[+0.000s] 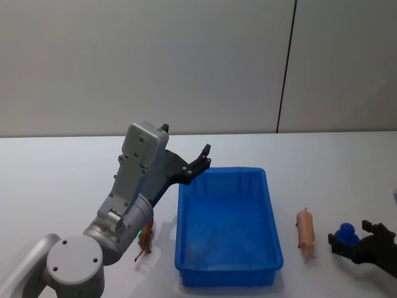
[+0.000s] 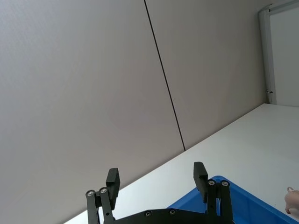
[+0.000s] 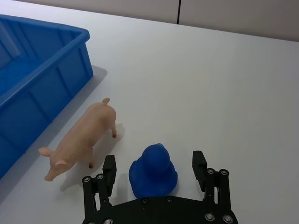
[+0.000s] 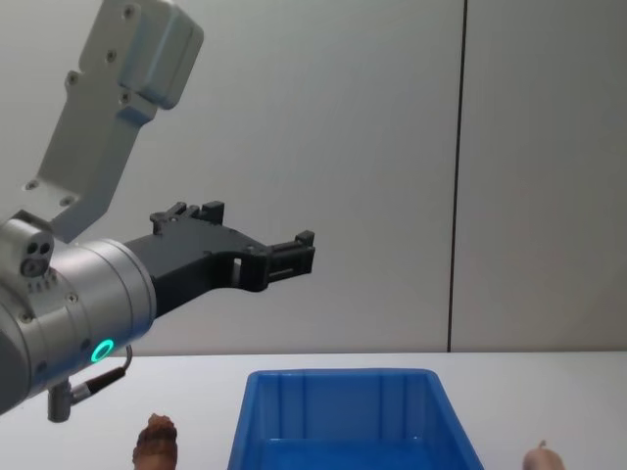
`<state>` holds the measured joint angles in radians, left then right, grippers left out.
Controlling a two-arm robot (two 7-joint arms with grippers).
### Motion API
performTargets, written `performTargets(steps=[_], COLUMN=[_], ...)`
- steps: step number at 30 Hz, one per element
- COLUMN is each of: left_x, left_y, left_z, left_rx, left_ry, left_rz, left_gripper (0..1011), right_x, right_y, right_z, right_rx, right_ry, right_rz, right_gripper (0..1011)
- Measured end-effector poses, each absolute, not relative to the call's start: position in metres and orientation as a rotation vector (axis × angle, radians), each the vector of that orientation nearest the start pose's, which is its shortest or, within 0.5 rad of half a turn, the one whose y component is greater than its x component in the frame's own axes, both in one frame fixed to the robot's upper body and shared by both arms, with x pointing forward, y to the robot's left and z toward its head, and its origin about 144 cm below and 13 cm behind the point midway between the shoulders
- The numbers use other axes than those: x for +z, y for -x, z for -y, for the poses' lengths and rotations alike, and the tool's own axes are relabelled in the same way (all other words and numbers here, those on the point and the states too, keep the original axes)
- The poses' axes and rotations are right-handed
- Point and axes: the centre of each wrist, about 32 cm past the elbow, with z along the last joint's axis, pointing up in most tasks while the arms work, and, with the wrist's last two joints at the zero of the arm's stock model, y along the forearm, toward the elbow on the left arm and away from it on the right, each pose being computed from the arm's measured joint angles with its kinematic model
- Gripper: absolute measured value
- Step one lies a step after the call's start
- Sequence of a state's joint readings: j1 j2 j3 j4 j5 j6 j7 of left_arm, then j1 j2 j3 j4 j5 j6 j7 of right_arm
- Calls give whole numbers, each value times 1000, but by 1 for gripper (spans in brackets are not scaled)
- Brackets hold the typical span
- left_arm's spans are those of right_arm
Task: Pick up the two dolls from the table and place them into the box.
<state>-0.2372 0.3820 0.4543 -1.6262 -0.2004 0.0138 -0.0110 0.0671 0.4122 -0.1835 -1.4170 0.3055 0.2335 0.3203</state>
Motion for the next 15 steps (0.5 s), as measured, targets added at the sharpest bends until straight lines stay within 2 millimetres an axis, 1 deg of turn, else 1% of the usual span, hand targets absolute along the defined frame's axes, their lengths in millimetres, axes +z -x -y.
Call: performTargets(steps=[3,7,11,12,13,14,15], left_x=[1204,1204,1204,1204,1204,1204,1204], left_y=[-492,-492,-492,-492,-492,-492,-492], left_z=[-198,-198,-198,-198,-198,-198,-198], left_rx=[1124,1124,1124,1124,1124,1124,1124], left_ry=[-61,-61,-61,-61,-61,-61,-61], left_rz=[268,268,268,268,268,268,267], left_gripper=[1001,1001,1001,1001,1001,1001,1001], right_x=[1117,1115,1114,1113,1113,1113,1113], right_y=[-472,-473,-475,-476,-476,-477,-477], right_z=[312,311,311,310,310,310,310], right_rx=[-1130,-1124,-1120,-1118,-1117,-1116,-1116], right_ry=[356,366,377,381,385,387,388], right_rz=[-242,-249,-257,-259,-261,-262,-263], right_gripper=[978,892,772,757,717,705,657])
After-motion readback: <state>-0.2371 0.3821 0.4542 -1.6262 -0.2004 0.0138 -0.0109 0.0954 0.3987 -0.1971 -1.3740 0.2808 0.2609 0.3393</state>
